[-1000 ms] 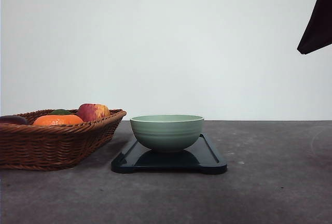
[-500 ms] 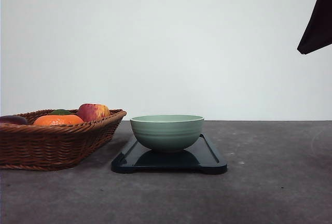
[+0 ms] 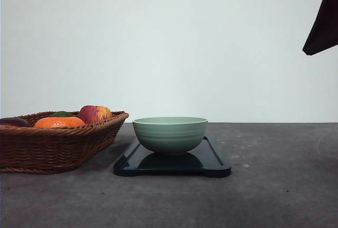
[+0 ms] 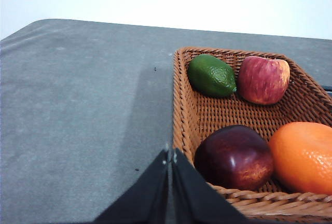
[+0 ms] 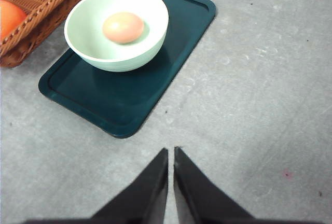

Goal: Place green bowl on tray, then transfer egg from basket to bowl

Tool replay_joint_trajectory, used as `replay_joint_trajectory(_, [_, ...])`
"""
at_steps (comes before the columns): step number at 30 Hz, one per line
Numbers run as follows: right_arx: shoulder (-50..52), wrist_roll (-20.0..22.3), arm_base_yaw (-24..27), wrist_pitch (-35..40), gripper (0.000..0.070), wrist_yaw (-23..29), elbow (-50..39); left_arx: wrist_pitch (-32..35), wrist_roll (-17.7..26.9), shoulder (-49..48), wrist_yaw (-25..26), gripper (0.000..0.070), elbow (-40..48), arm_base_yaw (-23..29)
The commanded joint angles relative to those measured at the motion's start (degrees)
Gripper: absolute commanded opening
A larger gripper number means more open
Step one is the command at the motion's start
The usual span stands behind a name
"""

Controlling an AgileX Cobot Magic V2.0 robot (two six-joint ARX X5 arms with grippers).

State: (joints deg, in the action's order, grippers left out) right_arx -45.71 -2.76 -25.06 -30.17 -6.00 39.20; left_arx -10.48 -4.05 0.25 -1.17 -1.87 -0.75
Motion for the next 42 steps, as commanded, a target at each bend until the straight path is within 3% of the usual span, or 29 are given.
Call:
replay_joint_trajectory(1, [-0.2,-0.2,-0.3,0.6,0.0011,0.0,0.2,-0.2,0.4,-0.1,0.1,0.0000,1.1,0.1])
replay_joint_trajectory(7, [-0.2,-0.2,-0.3,0.6,0.0011,0.1,0.2,-0.2,0.4,-0.1,0.1,0.0000,1.1,0.1])
replay_joint_trajectory(10, [0.3,5.4,-0.1,1.2,0.0010,0.8,0.2,-0.2,0.4,-0.1,0.1,0.0000,1.1,0.1])
replay_joint_trajectory(15, [4.7,7.9,2.8,6.4,0.0011,1.6,-3.6,-0.2,0.4,-0.1,0.1,0.0000,1.1,0.1])
replay_joint_trajectory(24, [24.8,6.8,13.5,24.5,0.0011,1.9,-25.8,-0.2,0.4,-0.1,0.1,0.0000,1.1,0.1])
replay_joint_trajectory(33, [45.6,4.8,19.3,25.0,0.0010,3.3,-38.5,-0.2,0.4,-0.1,0.1,0.0000,1.1,0.1])
replay_joint_trajectory(42, [45.5,4.7,19.7,24.1,0.0010,4.9,-38.5,-0.2,0.4,0.0,0.1,0.0000,1.1,0.1])
